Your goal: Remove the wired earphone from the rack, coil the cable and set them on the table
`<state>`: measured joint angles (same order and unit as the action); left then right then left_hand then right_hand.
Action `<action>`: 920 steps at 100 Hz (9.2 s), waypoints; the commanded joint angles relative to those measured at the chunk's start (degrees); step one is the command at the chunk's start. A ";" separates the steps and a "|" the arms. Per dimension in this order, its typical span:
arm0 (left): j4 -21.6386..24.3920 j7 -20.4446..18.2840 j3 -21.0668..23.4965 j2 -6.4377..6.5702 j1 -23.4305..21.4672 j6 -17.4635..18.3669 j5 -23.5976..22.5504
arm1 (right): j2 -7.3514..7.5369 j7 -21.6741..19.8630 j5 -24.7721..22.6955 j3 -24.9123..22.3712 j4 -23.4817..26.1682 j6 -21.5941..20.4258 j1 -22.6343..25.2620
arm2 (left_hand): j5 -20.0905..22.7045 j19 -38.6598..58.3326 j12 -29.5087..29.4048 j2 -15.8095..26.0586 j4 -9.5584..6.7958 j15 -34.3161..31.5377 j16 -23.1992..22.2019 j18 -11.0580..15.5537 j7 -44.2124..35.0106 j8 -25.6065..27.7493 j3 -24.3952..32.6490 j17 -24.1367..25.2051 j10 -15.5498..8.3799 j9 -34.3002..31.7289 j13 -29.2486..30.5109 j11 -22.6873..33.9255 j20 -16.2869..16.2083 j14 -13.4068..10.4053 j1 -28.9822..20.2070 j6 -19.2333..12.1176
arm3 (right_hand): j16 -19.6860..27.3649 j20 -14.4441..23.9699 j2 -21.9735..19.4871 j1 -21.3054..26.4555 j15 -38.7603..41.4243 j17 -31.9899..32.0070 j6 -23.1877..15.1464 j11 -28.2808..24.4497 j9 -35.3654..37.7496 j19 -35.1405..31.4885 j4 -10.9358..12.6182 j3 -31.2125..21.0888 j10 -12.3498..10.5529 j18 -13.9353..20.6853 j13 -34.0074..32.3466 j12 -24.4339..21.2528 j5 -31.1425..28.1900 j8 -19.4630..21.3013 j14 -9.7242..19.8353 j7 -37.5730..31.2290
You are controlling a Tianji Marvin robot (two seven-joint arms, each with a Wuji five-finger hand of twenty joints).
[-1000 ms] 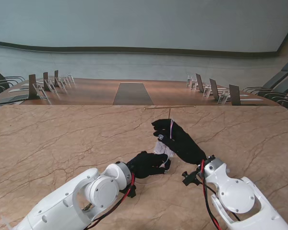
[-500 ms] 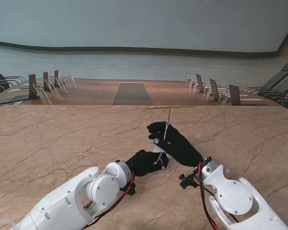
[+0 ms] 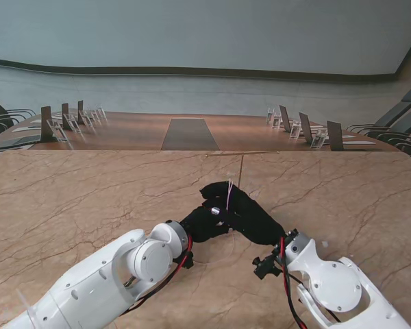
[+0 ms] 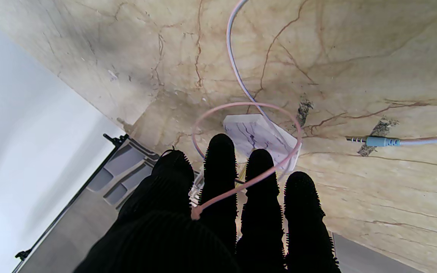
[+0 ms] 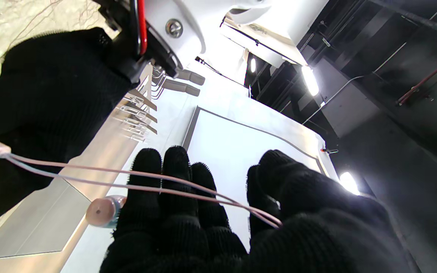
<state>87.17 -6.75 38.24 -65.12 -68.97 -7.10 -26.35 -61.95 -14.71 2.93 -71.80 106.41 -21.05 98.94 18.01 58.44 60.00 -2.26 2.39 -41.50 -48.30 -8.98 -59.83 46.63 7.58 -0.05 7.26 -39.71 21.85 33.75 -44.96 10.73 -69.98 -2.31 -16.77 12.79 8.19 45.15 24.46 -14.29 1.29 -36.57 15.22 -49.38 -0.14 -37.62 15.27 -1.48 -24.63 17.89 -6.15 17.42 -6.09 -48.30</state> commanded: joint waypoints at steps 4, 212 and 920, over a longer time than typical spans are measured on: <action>-0.59 0.50 0.04 -0.64 0.25 -0.38 0.16 | 0.08 -0.21 -0.02 -0.11 1.15 -0.47 1.32 | 0.98 1.71 0.19 0.59 1.35 -1.34 0.02 -0.76 -1.24 0.76 0.40 -0.16 -1.48 -1.26 1.68 0.27 0.21 -0.31 -3.99 -1.52 | -0.58 -0.37 1.06 0.55 0.61 -1.05 -1.85 -1.03 0.73 -0.50 -1.54 -1.01 -0.55 2.18 -0.56 0.42 1.22 -0.72 -0.44 -0.95; 4.51 1.19 8.56 0.81 -2.03 1.37 -6.15 | 1.68 -7.22 1.54 -2.00 1.58 3.26 8.67 | 2.95 8.87 -10.13 -0.09 1.72 -9.11 -1.57 -5.66 0.92 -1.18 -4.10 -6.18 0.79 -9.14 11.71 9.68 0.52 4.57 -3.99 1.53 | 0.22 -0.79 -1.68 -3.72 -1.24 2.51 -1.78 2.51 0.32 0.57 -0.11 7.22 -0.27 1.51 1.73 -0.78 1.37 -1.92 -0.95 0.67; 4.34 -5.97 3.08 1.12 6.58 4.49 -2.03 | 4.31 -17.59 3.03 -6.96 4.84 -0.58 9.86 | 4.30 17.72 -7.61 1.66 0.87 -18.87 -4.56 -8.77 4.96 1.65 -8.20 -14.60 -2.77 -19.96 22.64 17.72 -0.56 4.96 -3.99 1.55 | 2.27 -2.86 -7.00 -38.23 -7.55 9.12 -0.35 12.85 -1.53 6.50 -3.09 16.89 -1.08 2.47 8.42 -4.63 0.28 6.32 -0.14 31.36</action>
<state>90.79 -12.62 40.90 -64.00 -62.59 -2.92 -28.22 -57.32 -32.33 6.44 -79.07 111.66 -22.49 107.99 23.56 76.04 52.84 -2.31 2.49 -60.24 -52.25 -18.51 -55.50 47.39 -0.51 -15.42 4.85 -60.48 45.32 51.39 -44.72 16.26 -69.98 -0.15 -13.83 11.30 1.50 6.65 16.70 -5.18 3.46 -23.58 13.45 -41.23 -2.57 -21.96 14.04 0.38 -15.54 12.83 -7.89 24.25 -6.00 -16.06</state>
